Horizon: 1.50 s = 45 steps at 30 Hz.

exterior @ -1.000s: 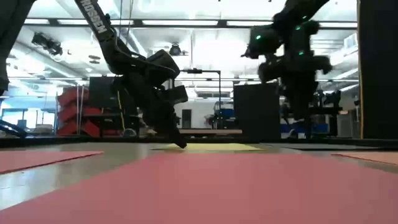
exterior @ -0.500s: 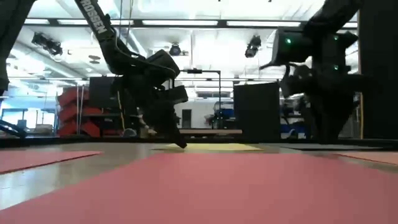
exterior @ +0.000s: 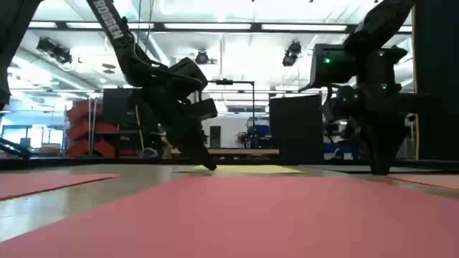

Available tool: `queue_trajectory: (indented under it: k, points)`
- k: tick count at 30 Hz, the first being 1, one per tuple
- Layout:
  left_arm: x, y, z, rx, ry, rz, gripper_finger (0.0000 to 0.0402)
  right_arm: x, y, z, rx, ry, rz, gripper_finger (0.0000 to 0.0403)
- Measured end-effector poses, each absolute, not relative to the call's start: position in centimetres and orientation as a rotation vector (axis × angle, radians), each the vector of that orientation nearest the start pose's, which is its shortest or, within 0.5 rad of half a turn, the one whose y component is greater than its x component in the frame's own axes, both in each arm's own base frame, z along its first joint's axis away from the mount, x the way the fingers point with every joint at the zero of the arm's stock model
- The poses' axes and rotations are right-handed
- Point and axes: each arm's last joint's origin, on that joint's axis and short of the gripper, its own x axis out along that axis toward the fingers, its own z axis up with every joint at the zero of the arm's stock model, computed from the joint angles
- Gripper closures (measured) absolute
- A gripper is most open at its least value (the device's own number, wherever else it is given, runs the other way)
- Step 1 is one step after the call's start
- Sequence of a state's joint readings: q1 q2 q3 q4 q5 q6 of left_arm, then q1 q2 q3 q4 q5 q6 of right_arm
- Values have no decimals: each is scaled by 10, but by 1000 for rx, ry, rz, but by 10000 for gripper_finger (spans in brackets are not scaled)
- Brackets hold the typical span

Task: Organize paper
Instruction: Stack the black paper on top of the black paper

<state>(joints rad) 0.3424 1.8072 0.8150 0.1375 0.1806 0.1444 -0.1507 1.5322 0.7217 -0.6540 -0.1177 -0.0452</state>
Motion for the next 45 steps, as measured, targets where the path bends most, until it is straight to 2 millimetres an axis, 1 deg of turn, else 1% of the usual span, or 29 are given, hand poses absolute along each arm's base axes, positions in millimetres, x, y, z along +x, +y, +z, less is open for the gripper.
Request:
queue_trajectory:
  k: [5,21,45]
  points:
    - [312,106,115,-85,833,91,271,230,-38,135,165,1445,-31,402]
    - [312,106,115,-85,833,92,271,231,-48,134,177,1415,-85,403]
    - [312,106,115,-87,833,92,271,232,-53,135,119,1410,-201,403]
